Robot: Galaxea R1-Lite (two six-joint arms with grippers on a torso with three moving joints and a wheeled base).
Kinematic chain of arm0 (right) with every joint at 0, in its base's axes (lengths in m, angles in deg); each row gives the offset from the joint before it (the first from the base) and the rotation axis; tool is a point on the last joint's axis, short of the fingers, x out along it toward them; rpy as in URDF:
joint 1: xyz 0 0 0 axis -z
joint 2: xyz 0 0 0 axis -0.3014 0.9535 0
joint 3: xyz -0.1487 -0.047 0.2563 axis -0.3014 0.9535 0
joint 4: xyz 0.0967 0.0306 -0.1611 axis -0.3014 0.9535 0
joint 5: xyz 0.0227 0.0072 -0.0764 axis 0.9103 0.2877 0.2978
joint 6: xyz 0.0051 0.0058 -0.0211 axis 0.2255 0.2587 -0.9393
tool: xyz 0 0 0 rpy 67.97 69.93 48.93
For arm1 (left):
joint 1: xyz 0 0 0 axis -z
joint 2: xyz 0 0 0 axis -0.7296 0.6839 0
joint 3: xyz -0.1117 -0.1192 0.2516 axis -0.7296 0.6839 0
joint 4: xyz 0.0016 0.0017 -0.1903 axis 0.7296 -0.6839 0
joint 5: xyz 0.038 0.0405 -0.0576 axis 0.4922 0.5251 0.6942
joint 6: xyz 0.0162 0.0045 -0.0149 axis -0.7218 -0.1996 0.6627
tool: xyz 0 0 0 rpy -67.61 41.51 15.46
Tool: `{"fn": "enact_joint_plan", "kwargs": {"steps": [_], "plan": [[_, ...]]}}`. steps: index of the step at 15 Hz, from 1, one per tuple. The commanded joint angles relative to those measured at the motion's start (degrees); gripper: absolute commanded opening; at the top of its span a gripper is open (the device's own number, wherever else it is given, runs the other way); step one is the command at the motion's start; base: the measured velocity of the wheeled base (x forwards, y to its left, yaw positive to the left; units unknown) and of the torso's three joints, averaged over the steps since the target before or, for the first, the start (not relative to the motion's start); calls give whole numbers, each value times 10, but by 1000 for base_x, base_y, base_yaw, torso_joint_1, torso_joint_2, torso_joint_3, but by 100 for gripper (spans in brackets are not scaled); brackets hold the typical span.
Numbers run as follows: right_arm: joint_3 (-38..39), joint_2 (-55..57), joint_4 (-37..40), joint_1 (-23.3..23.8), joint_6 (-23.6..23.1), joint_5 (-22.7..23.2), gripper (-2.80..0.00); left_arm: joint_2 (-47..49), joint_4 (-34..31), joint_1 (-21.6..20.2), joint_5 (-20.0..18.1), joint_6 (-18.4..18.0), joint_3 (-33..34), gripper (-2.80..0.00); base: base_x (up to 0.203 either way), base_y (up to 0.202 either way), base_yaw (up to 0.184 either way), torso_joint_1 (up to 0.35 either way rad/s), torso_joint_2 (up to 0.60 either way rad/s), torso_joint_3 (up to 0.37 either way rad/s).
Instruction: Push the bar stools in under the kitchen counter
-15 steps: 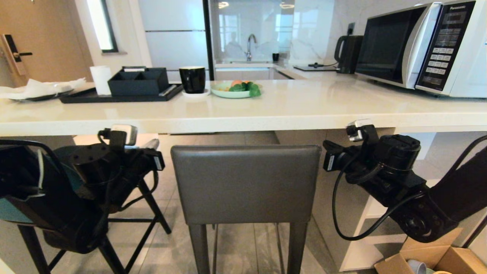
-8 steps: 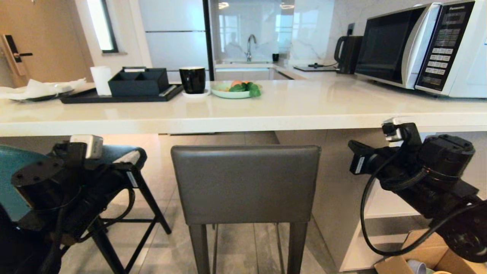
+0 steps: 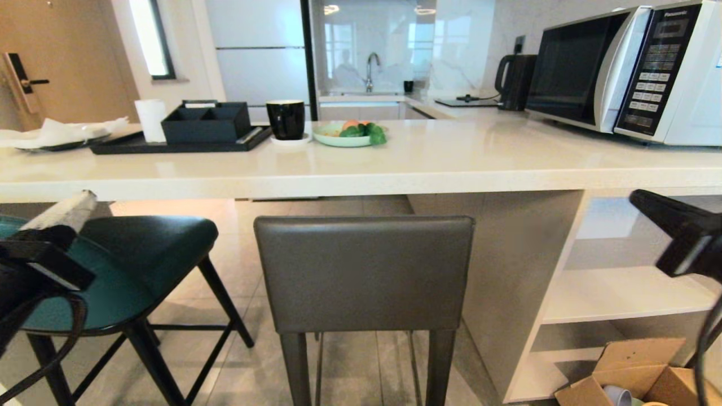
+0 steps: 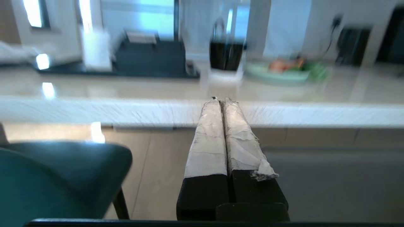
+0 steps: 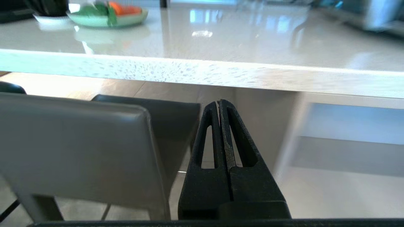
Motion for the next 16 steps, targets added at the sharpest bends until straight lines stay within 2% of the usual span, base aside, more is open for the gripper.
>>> {"fn": "enact_joint_plan", "kwargs": {"steps": [1,3,5,8,11,13,14,16], "plan": [[-7,-158,102,5,-4,-8,-280,-185,-138,-1,-2,0,-18,-280,0,0,0,0,0,0],[-16,-250,199,42,-9,-17,-280,-313,-316,-15,-9,1,-61,-280,0,0,0,0,0,0],[-32,-333,308,64,-16,-20,-280,-416,-448,-35,-17,2,-96,-280,0,0,0,0,0,0],[-63,-439,443,91,-29,-15,-280,-544,-593,-70,-28,2,-117,-280,0,0,0,0,0,0],[-55,-542,537,132,-61,26,-280,-643,-755,-85,-70,1,-99,-280,0,0,0,0,0,0],[-15,-617,628,143,-69,45,-280,-647,-774,-88,-82,0,-38,-280,0,0,0,0,0,0],[20,-632,646,146,-63,52,-280,-647,-773,-88,-84,-4,-4,-280,0,0,0,0,0,0],[119,-632,613,148,-57,81,-280,-647,-773,-88,-87,-27,59,-280,0,0,0,0,0,0]]}}
